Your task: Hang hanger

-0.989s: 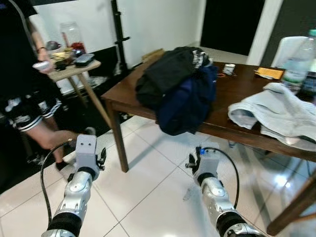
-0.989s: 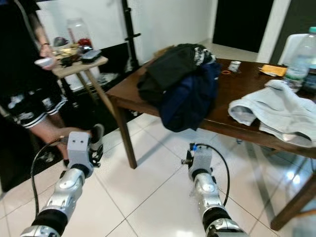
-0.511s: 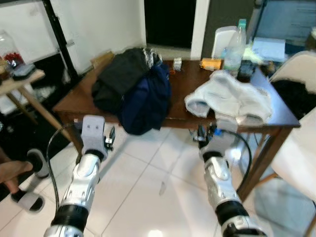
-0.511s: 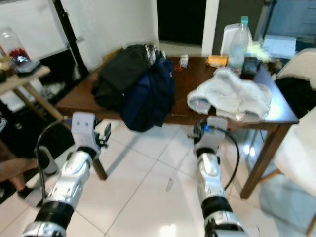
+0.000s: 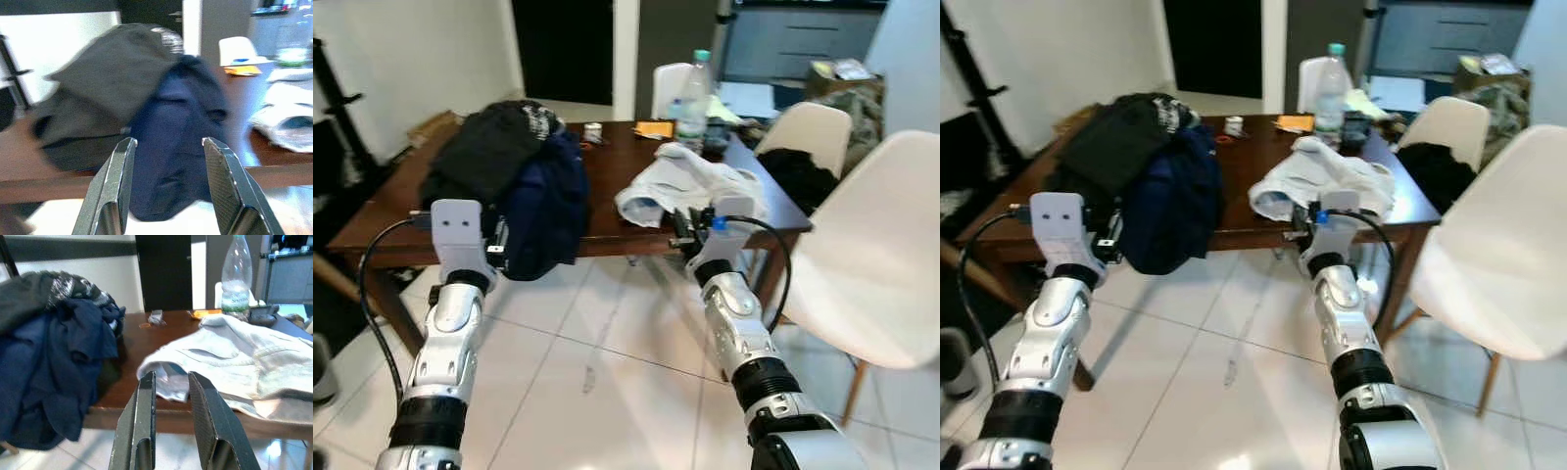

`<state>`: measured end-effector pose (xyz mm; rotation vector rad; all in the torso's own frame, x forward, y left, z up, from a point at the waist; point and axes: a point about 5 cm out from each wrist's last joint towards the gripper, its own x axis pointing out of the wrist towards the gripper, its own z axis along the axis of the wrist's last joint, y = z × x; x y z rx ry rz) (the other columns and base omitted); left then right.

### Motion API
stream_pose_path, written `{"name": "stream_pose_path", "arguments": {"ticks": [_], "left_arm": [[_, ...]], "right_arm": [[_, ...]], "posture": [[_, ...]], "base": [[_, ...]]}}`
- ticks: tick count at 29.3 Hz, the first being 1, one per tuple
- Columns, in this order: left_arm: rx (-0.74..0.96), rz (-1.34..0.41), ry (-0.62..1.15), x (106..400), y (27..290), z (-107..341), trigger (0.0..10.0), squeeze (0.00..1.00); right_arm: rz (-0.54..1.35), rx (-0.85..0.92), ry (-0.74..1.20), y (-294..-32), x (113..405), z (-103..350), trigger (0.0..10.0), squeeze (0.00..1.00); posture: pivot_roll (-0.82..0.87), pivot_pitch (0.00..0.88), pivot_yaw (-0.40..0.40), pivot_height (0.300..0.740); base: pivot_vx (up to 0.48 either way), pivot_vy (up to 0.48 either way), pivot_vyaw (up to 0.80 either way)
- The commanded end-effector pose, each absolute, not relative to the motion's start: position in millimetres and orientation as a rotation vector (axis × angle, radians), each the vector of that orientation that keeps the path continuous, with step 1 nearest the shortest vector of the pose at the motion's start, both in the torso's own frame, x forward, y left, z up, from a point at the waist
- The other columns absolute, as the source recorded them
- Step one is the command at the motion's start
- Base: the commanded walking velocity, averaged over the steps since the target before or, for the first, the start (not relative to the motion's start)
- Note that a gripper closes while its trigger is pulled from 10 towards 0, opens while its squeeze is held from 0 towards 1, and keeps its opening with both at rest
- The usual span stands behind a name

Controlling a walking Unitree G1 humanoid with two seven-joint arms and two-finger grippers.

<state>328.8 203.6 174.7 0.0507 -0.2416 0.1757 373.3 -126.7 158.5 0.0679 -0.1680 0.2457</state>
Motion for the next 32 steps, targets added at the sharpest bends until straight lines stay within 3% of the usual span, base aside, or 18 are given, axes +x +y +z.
{"name": "stream_pose_path", "arguments": {"ticks": [1, 18, 26, 32], "left_arm": [[0.028, 0.184, -0.242, 326.6, 203.8, 176.8, 10.0, 0.0], [0.074, 0.182, -0.252, 328.9, 202.1, 192.6, 10.0, 0.0], [0.069, 0.182, -0.271, 330.6, 205.5, 201.1, 10.0, 0.0], [0.057, 0.193, -0.271, 331.1, 207.6, 203.7, 10.0, 0.0]], "right_arm": [[0.286, 0.052, -0.148, -122.1, 372.9, 158.0, 10.0, 0.0], [0.382, 0.031, -0.042, -112.3, 364.9, 138.2, 10.0, 0.0], [0.426, -0.018, -0.054, -102.6, 363.8, 141.1, 10.0, 0.0], [0.454, -0.05, -0.058, -100.6, 362.1, 141.6, 10.0, 0.0]], "posture": [[0.12, 0.0, -0.01, 0.74], [0.12, 0.0, -0.01, 0.74], [0.12, 0.0, -0.014, 0.74], [0.12, 0.0, -0.017, 0.74]], "base": [[0.0, 0.0, -0.8], [0.0, 0.0, 0.0], [0.27, 0.0, 0.0], [0.338, 0.0, 0.68]]}}
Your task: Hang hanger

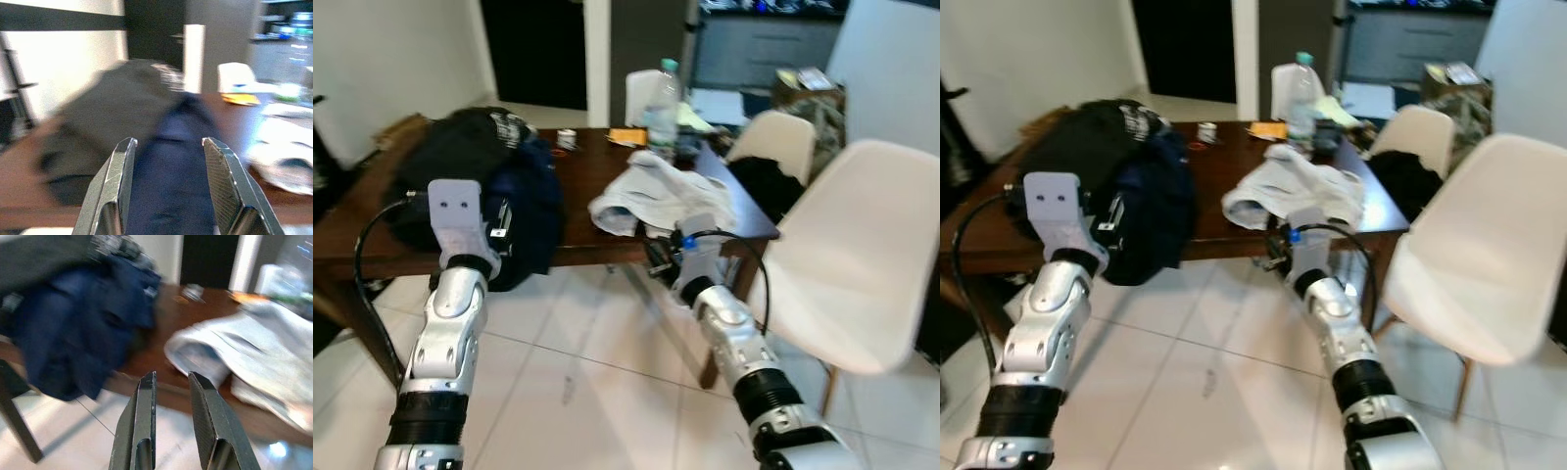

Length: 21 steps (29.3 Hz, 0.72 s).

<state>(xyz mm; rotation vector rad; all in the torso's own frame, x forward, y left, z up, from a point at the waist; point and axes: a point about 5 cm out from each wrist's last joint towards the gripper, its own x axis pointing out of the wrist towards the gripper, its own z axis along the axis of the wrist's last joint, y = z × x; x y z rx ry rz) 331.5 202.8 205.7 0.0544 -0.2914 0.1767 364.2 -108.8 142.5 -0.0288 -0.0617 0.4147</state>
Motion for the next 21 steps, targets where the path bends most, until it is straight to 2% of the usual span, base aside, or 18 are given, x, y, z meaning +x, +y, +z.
{"name": "stream_pose_path", "arguments": {"ticks": [1, 2, 14, 21], "left_arm": [[0.057, 0.193, -0.271, 331.1, 207.6, 203.7, 10.0, 0.0], [0.057, 0.196, -0.272, 330.7, 208.4, 204.4, 10.0, 0.0], [0.077, 0.198, -0.285, 332.0, 214.1, 212.9, 10.0, 0.0], [0.103, 0.156, -0.339, 338.5, 217.9, 238.3, 10.0, 0.0]], "right_arm": [[0.454, -0.05, -0.058, -100.6, 362.1, 141.6, 10.0, 0.0], [0.462, -0.061, -0.063, -100.0, 361.0, 141.3, 10.0, 0.0], [0.459, -0.032, -0.072, -98.4, 361.2, 143.1, 10.0, 0.0], [0.353, 0.017, -0.144, -110.3, 368.3, 160.4, 10.0, 0.0]], "posture": [[0.12, 0.0, -0.017, 0.74], [0.12, 0.0, -0.017, 0.74], [0.12, 0.0, -0.012, 0.74], [0.13, 0.0, -0.013, 0.74]], "base": [[0.349, 0.0, 0.8], [0.349, 0.0, 0.8], [0.351, 0.0, 0.0], [0.351, 0.0, 0.0]]}}
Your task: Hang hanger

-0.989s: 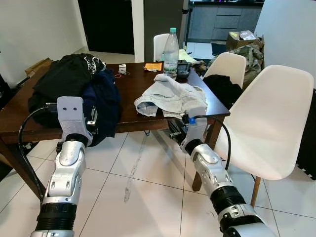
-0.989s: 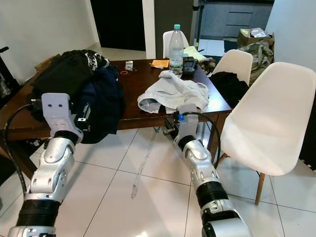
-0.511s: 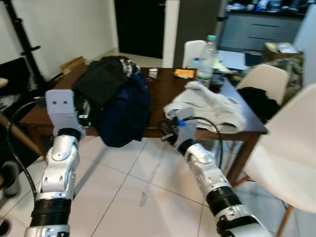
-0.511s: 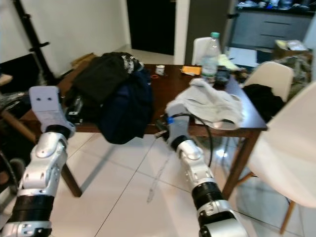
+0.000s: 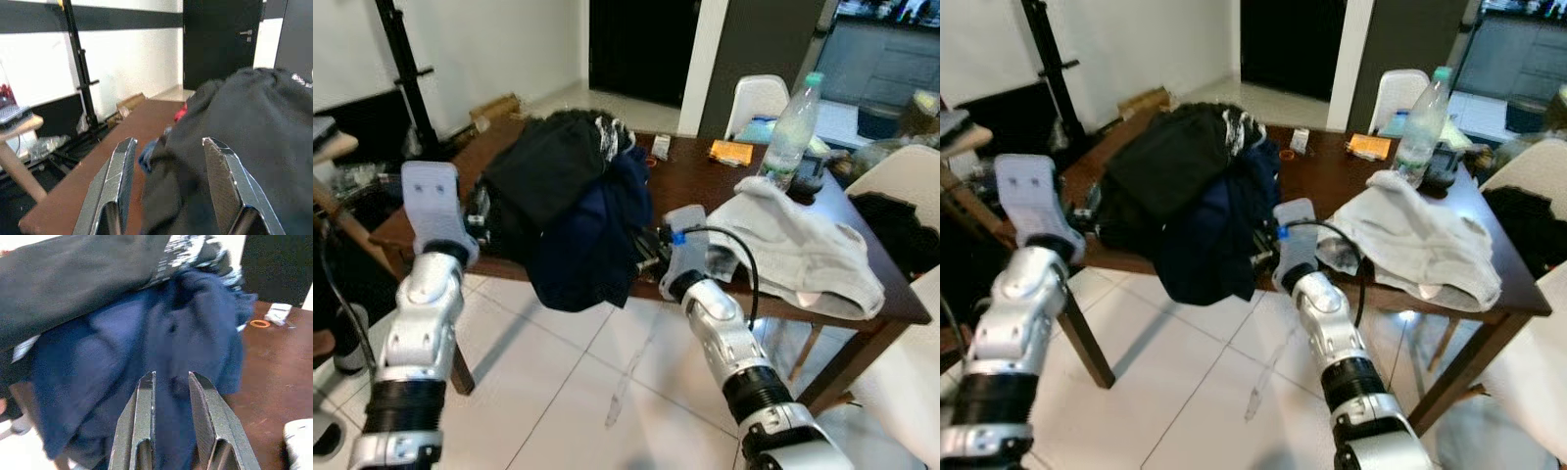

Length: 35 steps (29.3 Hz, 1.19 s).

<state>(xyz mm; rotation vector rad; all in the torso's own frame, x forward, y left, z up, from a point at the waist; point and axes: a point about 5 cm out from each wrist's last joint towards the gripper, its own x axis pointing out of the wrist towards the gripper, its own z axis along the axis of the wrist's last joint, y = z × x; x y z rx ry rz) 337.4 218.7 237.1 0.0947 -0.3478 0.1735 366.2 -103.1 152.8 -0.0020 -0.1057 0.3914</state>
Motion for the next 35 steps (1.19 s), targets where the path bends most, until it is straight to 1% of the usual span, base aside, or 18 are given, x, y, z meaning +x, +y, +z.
{"name": "stream_pose_path", "arguments": {"ticks": [1, 4, 5, 6, 7, 9, 11, 14, 20, 23, 24, 29, 32, 33, 34, 35], "left_arm": [[0.098, 0.138, -0.353, 339.8, 215.7, 243.3, 10.0, 0.0], [0.098, 0.138, -0.353, 339.8, 215.7, 243.3, 10.0, 0.0], [0.089, 0.111, -0.362, 341.1, 212.3, 247.3, 10.0, 0.0], [0.089, 0.111, -0.362, 341.1, 212.3, 247.3, 10.0, 0.0], [0.075, 0.029, -0.372, 342.3, 201.1, 251.9, 10.0, 0.0], [0.075, 0.029, -0.372, 342.3, 201.1, 251.9, 10.0, 0.0], [0.065, -0.105, -0.379, 342.9, 182.1, 255.9, 10.0, 0.0], [0.064, -0.142, -0.38, 343.2, 176.8, 256.5, 10.0, 0.0], [0.065, -0.14, -0.384, 343.5, 179.9, 260.8, 10.0, 0.0], [0.062, -0.17, -0.377, 342.5, 176.5, 262.2, 10.0, 0.0], [0.053, -0.193, -0.389, 341.1, 173.9, 263.7, 10.0, 0.0], [0.073, -0.197, -0.389, 340.2, 174.0, 265.8, 10.0, 0.0], [0.078, -0.165, -0.401, 343.3, 180.6, 271.3, 10.0, 0.0], [0.08, -0.129, -0.379, 348.1, 190.1, 272.9, 10.0, 0.0], [0.071, -0.11, -0.357, 351.2, 197.1, 272.2, 10.0, 0.15], [0.064, -0.098, -0.345, 353.1, 201.7, 271.8, 10.0, 0.15]], "right_arm": [[0.309, 0.044, -0.167, -115.9, 370.7, 165.5, 10.0, 0.0], [0.309, 0.044, -0.167, -115.9, 370.7, 165.5, 10.0, 0.0], [0.251, 0.071, -0.199, -123.2, 372.9, 171.7, 10.0, 0.0], [0.251, 0.071, -0.199, -123.2, 372.9, 171.7, 10.0, 0.0], [0.188, 0.115, -0.264, -133.1, 374.1, 182.6, 10.0, 0.0], [0.188, 0.115, -0.264, -133.1, 374.1, 182.6, 10.0, 0.0], [0.127, 0.172, -0.362, -144.0, 373.0, 198.4, 10.0, 0.0], [0.126, 0.187, -0.392, -144.9, 371.9, 203.2, 10.0, 0.0], [0.131, 0.184, -0.396, -141.7, 371.6, 203.8, 10.0, 0.0], [0.128, 0.189, -0.408, -141.6, 371.4, 205.9, 10.0, 0.0], [0.126, 0.19, -0.411, -141.8, 371.6, 206.5, 10.0, 0.0], [0.121, 0.194, -0.416, -142.9, 371.6, 207.0, 10.0, 0.0], [0.119, 0.195, -0.413, -143.1, 371.6, 206.5, 10.0, 0.0], [0.119, 0.194, -0.411, -142.8, 371.8, 206.6, 10.0, 0.0], [0.119, 0.193, -0.41, -142.7, 371.9, 206.8, 10.0, 0.0], [0.118, 0.193, -0.41, -142.7, 372.0, 207.0, 10.0, 0.0]], "posture": [[0.13, 0.0, -0.013, 0.74], [0.13, 0.0, -0.013, 0.74], [0.13, 0.0, -0.012, 0.74], [0.13, 0.0, -0.012, 0.74], [0.13, 0.0, -0.012, 0.74], [0.13, 0.0, -0.012, 0.74], [0.12, 0.0, -0.005, 0.74], [0.12, 0.0, -0.005, 0.74], [0.12, 0.0, -0.01, 0.74], [0.12, 0.0, -0.01, 0.74], [0.12, 0.0, -0.009, 0.74], [0.12, 0.0, -0.008, 0.74], [0.12, 0.0, -0.01, 0.74], [0.12, 0.0, -0.007, 0.74], [0.12, 0.0, -0.007, 0.74], [0.12, 0.0, -0.007, 0.74]], "base": [[0.352, 0.0, 0.0], [0.352, 0.0, 0.0], [0.345, 0.0, 0.0], [0.345, 0.0, 0.0], [0.349, 0.0, 0.0], [0.349, 0.0, 0.0], [0.349, 0.0, 0.0], [0.35, 0.0, 0.0], [0.349, 0.0, 0.0], [0.321, 0.0, 0.0], [0.0, 0.0, 0.0], [0.0, 0.0, 0.0], [0.0, 0.0, 0.0], [0.0, 0.0, 0.0], [0.0, 0.0, 0.0], [0.0, 0.0, 0.0]]}}
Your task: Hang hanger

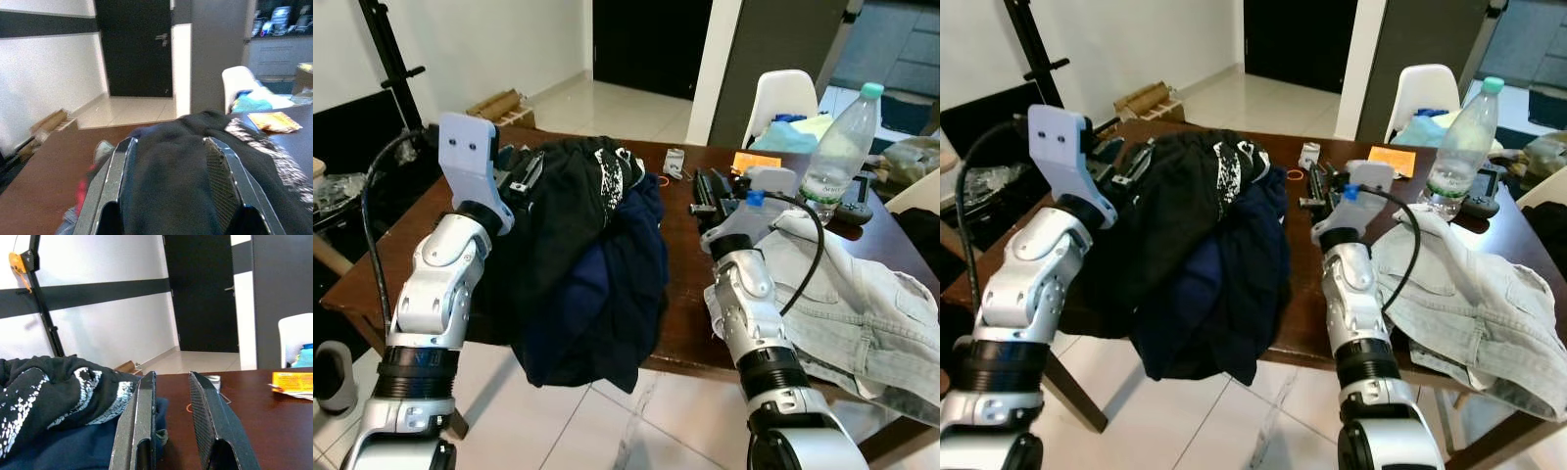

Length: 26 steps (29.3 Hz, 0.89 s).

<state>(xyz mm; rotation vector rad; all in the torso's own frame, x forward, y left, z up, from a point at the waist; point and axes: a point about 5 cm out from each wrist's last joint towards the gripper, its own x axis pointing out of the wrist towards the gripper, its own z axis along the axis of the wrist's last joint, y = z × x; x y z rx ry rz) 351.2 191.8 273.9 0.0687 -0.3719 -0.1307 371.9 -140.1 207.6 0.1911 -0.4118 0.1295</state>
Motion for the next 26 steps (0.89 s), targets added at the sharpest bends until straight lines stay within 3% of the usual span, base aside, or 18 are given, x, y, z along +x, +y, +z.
{"name": "stream_pose_path", "arguments": {"ticks": [1, 2, 16, 17, 19, 20, 26], "left_arm": [[0.059, -0.091, -0.338, 354.1, 204.3, 271.6, 10.0, 0.15], [0.055, -0.085, -0.322, 356.4, 208.8, 270.6, 10.0, 1.0], [0.043, -0.091, -0.194, 379.0, 227.8, 260.4, 10.0, 1.0], [0.045, -0.1, -0.184, 382.3, 228.0, 260.1, 10.0, 0.77], [0.045, -0.1, -0.184, 382.3, 228.0, 260.1, 10.0, 0.77], [0.044, -0.121, -0.177, 385.3, 227.0, 260.4, 10.0, 0.0], [0.045, -0.178, -0.133, 393.8, 226.2, 258.3, 10.0, 0.0]], "right_arm": [[0.118, 0.193, -0.41, -142.7, 372.0, 207.1, 10.0, 0.0], [0.117, 0.194, -0.411, -142.8, 371.7, 207.3, 10.0, 0.0], [0.189, 0.151, -0.405, -132.3, 364.7, 202.5, 10.0, 0.0], [0.194, 0.148, -0.404, -131.7, 363.9, 202.1, 10.0, 0.0], [0.194, 0.148, -0.404, -131.7, 363.9, 202.1, 10.0, 0.0], [0.181, 0.169, -0.399, -133.5, 363.8, 201.7, 10.0, 0.0], [0.148, 0.195, -0.384, -140.8, 363.4, 201.3, 10.0, 0.0]], "posture": [[0.12, 0.0, -0.007, 0.74], [0.12, 0.0, -0.007, 0.74], [0.1, 0.0, 0.01, 0.74], [0.1, 0.0, 0.012, 0.74], [0.1, 0.0, 0.012, 0.74], [0.09, 0.0, 0.013, 0.74], [0.07, 0.0, 0.021, 0.74]], "base": [[0.0, 0.0, 0.0], [0.0, 0.0, 0.0], [0.0, 0.0, 0.0], [0.0, 0.0, 0.0], [0.0, 0.0, 0.0], [0.0, 0.0, 0.0], [0.0, 0.0, 0.0]]}}
